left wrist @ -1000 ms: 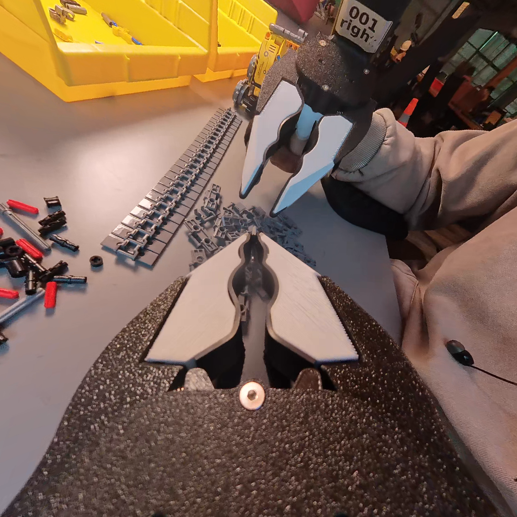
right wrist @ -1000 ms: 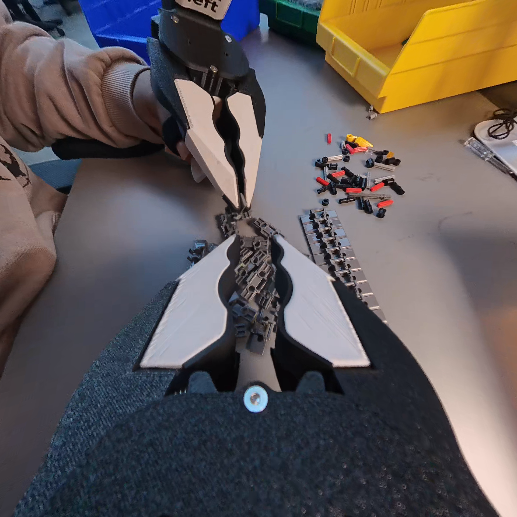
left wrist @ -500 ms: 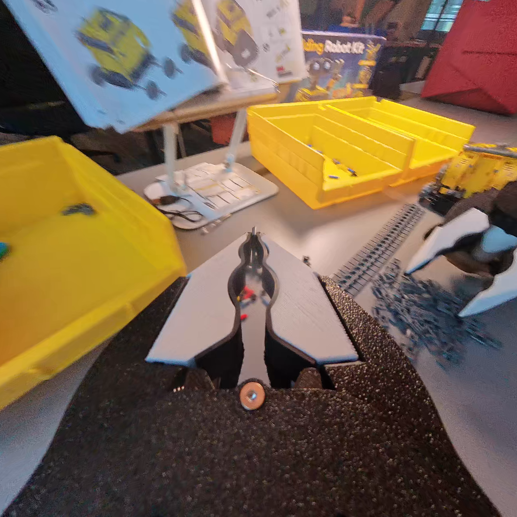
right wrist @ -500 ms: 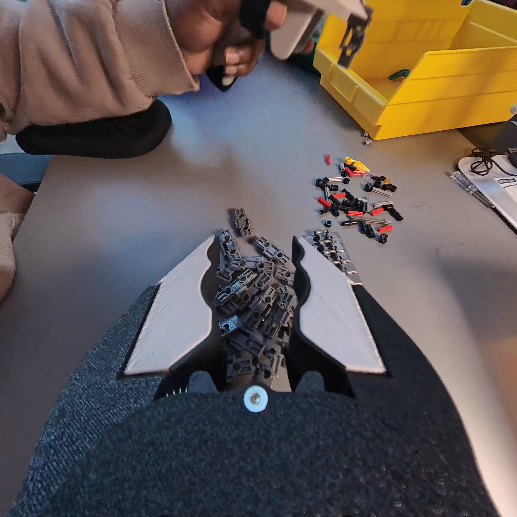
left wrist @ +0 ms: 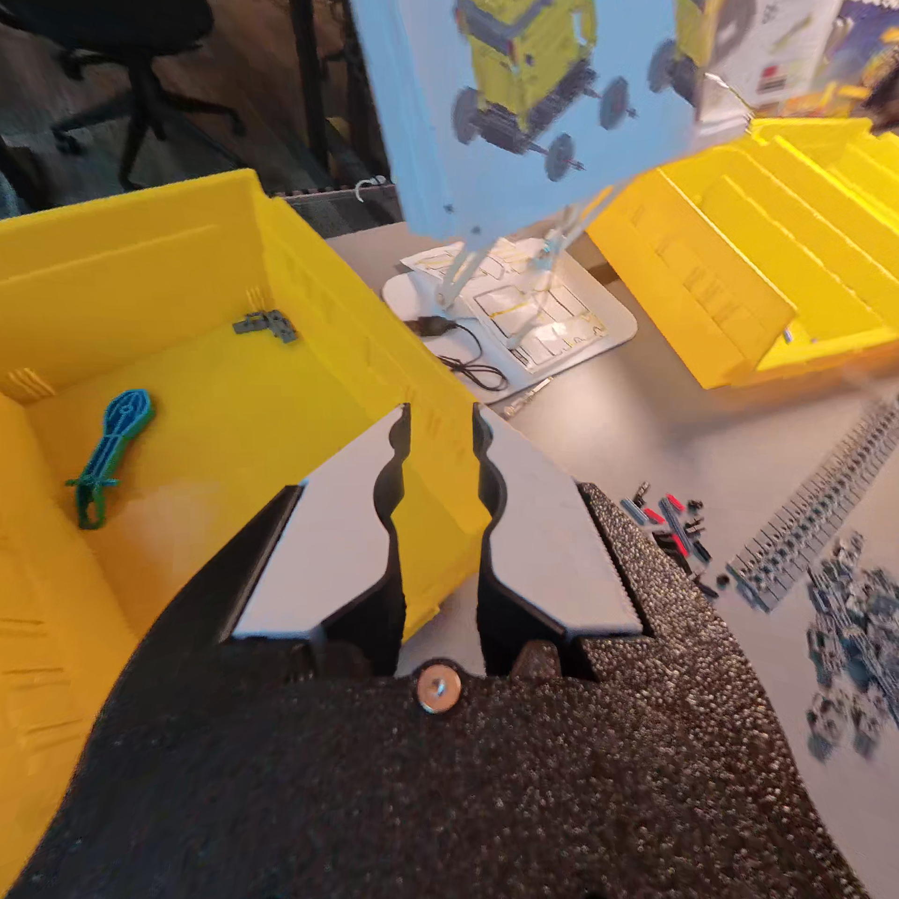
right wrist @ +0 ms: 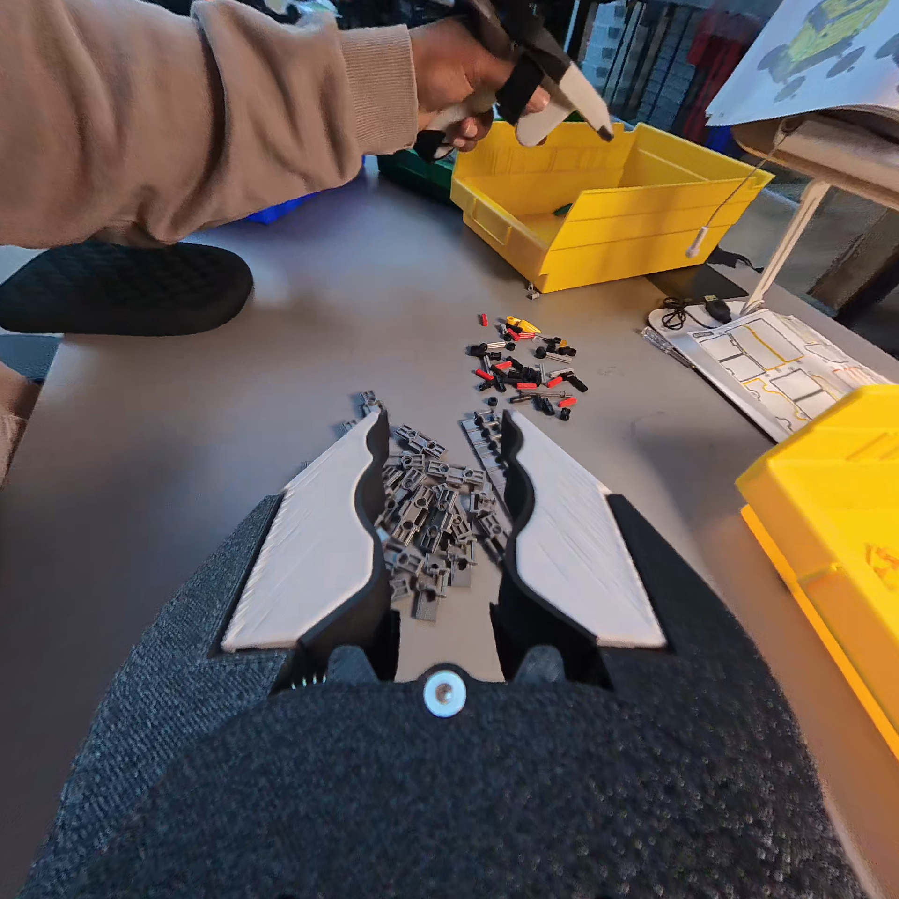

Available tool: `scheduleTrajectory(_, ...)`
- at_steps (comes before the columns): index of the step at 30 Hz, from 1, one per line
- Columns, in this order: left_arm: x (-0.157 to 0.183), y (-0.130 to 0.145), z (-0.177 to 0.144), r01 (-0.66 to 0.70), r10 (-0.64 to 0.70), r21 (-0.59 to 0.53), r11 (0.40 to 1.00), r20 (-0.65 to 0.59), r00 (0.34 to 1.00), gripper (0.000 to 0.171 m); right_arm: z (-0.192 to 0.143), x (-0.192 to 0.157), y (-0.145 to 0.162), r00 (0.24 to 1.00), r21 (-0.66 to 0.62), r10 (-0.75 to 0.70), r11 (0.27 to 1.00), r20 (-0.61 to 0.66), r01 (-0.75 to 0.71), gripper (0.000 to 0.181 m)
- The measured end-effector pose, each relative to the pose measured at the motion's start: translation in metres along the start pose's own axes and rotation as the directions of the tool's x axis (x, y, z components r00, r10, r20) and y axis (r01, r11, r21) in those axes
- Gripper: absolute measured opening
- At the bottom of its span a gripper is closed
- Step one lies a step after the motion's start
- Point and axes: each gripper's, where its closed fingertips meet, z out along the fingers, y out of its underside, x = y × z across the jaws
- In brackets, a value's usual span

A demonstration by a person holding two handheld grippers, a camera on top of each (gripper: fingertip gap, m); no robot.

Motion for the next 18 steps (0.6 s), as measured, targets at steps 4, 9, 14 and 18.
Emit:
scheduleTrajectory(4, 0.098, 0.026, -0.022, -0.156, 0.156, 0.021, 0.988, -0.233, 0.96, 0.031, -0.016, 0.0, 0.01, 1.0, -0.001, 0.015, 1.0, -0.019, -0.015, 0.044)
scheduleTrajectory(9, 0.226, 0.135, -0.04, -0.392, 0.244, -0.163, 0.905, -0.556, 0.795, 0.055, -0.016, 0.002, 0.023, 0.998, -0.043, 0.052, 0.998, 0.029, -0.051, 0.046)
scheduleTrajectory(14, 0.251, 0.192, -0.036, -0.557, 0.349, -0.243, 0.794, -0.568, 0.745, 0.051, -0.015, -0.001, 0.026, 0.993, -0.042, 0.1, 0.994, 0.063, -0.097, 0.046)
scheduleTrajectory(18, 0.247, 0.2, -0.029, -0.552, 0.306, -0.296, 0.78, -0.589, 0.748, 0.041, -0.014, -0.004, 0.025, 0.996, -0.044, 0.072, 0.997, 0.061, -0.07, 0.046)
